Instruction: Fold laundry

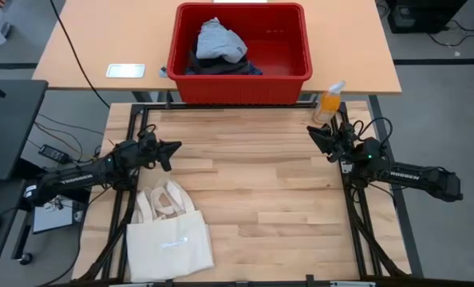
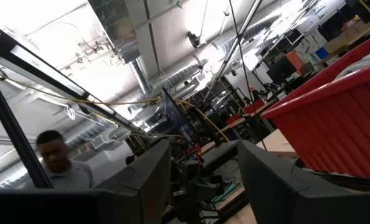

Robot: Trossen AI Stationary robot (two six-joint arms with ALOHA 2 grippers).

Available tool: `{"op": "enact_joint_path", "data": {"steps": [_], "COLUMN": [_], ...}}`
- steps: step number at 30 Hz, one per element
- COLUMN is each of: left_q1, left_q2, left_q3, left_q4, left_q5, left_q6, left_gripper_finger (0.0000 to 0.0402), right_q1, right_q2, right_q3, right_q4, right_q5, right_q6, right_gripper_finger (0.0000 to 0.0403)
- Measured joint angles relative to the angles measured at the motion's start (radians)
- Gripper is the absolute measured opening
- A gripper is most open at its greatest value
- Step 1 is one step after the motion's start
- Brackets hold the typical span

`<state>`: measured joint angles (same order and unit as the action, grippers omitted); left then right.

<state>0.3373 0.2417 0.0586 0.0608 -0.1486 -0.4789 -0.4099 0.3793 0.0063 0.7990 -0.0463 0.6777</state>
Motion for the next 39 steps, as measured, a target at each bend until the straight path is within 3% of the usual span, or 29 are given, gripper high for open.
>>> {"op": "enact_joint_path", "data": {"steps": [33, 36, 39], "left_q1": [0.0, 0.0, 0.0], "left_q2": [0.0, 0.0, 0.006], "left_q3": [0.0, 0.0, 0.0], "left_q4": [0.028, 0.147, 0.26], "left_q5": [-0.001, -0.05, -0.181], "left_q6": [-0.02, -0.103, -0.158], "left_gripper_finger": [0.0025, 0.0025, 0.0025], "right_q1": [0.0, 0.0, 0.0], "right_q2": [0.0, 0.0, 0.0], "right_q3": [0.0, 0.0, 0.0], "right_q4": [0.0, 0.0, 0.0], "right_q5": [0.0, 0.0, 0.0], "right_q6": [0.0, 0.0, 0.0], "right_gripper_finger": [0.0195, 0.0195, 0.0195]}}
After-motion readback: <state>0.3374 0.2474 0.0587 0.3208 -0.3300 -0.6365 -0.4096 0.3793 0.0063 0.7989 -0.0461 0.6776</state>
